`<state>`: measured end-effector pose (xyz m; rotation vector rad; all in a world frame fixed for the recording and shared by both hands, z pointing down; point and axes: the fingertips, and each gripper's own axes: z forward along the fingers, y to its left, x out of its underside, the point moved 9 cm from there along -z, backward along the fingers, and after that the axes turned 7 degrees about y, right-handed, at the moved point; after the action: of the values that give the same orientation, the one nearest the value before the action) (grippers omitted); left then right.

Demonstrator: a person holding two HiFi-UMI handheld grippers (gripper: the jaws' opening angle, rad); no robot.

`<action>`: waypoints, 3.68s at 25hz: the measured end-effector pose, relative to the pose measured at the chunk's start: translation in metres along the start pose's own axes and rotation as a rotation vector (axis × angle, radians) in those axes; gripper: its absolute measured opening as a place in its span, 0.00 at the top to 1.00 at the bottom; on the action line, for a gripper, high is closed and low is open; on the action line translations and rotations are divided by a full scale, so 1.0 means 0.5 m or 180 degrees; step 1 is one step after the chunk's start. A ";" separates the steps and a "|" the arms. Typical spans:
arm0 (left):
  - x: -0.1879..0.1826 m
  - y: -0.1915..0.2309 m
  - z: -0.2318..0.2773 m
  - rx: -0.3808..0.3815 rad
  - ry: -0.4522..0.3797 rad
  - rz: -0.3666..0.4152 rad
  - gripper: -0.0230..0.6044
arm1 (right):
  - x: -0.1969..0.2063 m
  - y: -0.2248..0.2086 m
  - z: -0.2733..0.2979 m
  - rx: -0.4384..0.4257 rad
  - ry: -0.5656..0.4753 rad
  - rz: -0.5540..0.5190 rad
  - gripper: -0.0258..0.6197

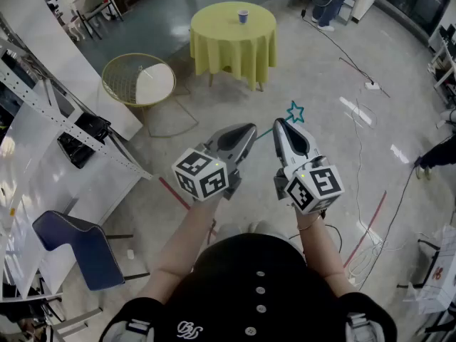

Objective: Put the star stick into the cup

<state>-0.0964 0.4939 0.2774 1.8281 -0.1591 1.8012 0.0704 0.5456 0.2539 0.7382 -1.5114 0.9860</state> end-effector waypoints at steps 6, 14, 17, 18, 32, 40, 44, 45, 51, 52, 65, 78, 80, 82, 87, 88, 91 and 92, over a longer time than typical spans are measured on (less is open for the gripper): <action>0.012 0.003 -0.022 -0.0046 0.0044 -0.0066 0.94 | 0.012 0.018 -0.003 0.0022 0.0060 0.0054 0.95; 0.011 0.010 -0.037 0.0008 0.0016 -0.0024 0.94 | 0.020 0.041 0.013 0.0056 0.0110 0.0000 0.95; 0.011 0.014 -0.045 0.0051 0.0045 -0.0006 0.94 | 0.028 0.048 0.019 0.0059 0.0116 0.0044 0.95; 0.015 0.013 -0.045 0.0078 0.0068 0.0009 0.94 | 0.030 0.052 0.021 0.0029 0.0108 0.0049 0.95; 0.023 0.085 -0.042 -0.0051 -0.0042 -0.0133 0.94 | 0.042 0.035 0.076 0.0105 0.0166 0.0053 0.95; -0.017 0.205 0.051 -0.0165 -0.0016 -0.0050 0.94 | 0.040 -0.075 0.205 0.0027 0.0200 0.0058 0.95; -0.044 0.266 0.107 -0.0174 -0.0056 -0.0129 0.94 | 0.028 -0.144 0.277 -0.0062 0.0249 0.0039 0.95; -0.048 0.281 0.123 -0.0183 -0.0061 -0.0159 0.94 | 0.024 -0.161 0.292 -0.0074 0.0251 0.0048 0.95; -0.081 0.355 0.226 -0.0270 -0.0078 -0.0097 0.94 | 0.006 -0.264 0.380 -0.0140 0.0239 0.0025 0.95; -0.084 0.364 0.241 -0.0294 -0.0073 -0.0063 0.94 | 0.005 -0.281 0.392 -0.0148 0.0246 0.0024 0.95; -0.118 0.453 0.353 -0.0357 -0.0032 -0.0078 0.94 | -0.003 -0.389 0.492 -0.0177 0.0270 0.0148 0.95; -0.158 0.569 0.461 -0.0209 0.0001 -0.0061 0.94 | -0.009 -0.479 0.595 -0.0037 0.0178 0.0158 0.95; -0.170 0.596 0.479 -0.0188 -0.0007 -0.0057 0.94 | -0.011 -0.499 0.627 -0.0016 0.0167 0.0168 0.95; -0.181 0.626 0.488 -0.0174 -0.0019 -0.0057 0.94 | -0.016 -0.506 0.660 0.0003 0.0169 0.0148 0.95; -0.226 0.703 0.528 -0.0072 -0.0015 -0.0078 0.94 | -0.040 -0.525 0.744 0.0075 0.0135 0.0089 0.95; -0.237 0.715 0.539 -0.0040 -0.0006 -0.0075 0.94 | -0.046 -0.535 0.760 0.0093 0.0126 0.0098 0.95; -0.268 0.754 0.568 0.0015 -0.0013 -0.0060 0.94 | -0.062 -0.559 0.808 0.0131 0.0073 0.0117 0.95; -0.278 0.770 0.575 0.0023 -0.0019 -0.0057 0.94 | -0.067 -0.564 0.825 0.0140 0.0054 0.0104 0.95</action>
<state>-0.0315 -0.0018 0.2801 1.8345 -0.1384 1.7865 0.1333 0.0489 0.2649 0.7366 -1.4954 1.0503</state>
